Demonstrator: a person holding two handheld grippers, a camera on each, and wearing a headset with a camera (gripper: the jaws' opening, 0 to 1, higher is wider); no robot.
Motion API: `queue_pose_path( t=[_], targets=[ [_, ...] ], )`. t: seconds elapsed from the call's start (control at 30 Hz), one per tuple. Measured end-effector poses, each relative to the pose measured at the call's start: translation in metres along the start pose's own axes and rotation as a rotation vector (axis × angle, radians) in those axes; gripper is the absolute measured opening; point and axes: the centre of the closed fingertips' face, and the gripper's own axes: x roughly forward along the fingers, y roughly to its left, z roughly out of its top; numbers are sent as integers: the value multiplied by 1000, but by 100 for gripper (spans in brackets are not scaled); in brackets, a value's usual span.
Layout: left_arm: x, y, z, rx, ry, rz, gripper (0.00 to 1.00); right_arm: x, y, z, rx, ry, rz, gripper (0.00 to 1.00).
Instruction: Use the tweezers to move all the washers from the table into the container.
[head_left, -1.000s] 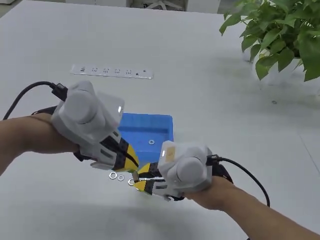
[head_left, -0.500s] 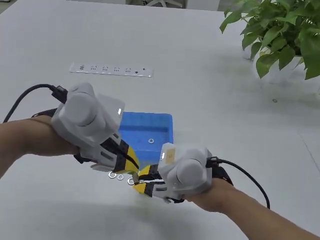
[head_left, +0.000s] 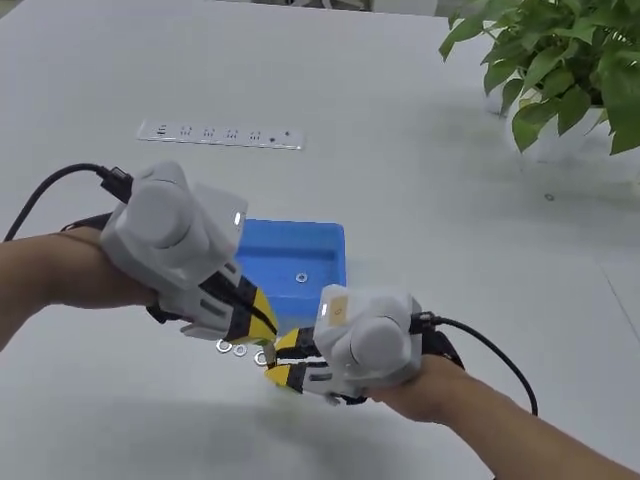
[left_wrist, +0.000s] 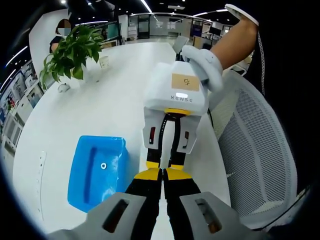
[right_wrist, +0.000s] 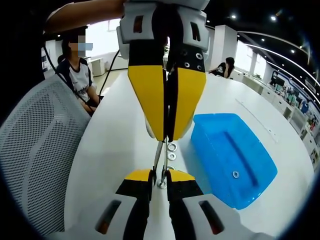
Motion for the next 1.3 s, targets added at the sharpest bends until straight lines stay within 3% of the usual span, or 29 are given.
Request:
queue_pose_path(
  t=[0.6,1.3],
  targets=[
    [-1,0,2,0,-4,3,5,-2,1,0,9,9,3,11],
    [-20,6,19,13,-29,25,5,-16,-11,19,-13,-8,-16,11]
  ],
)
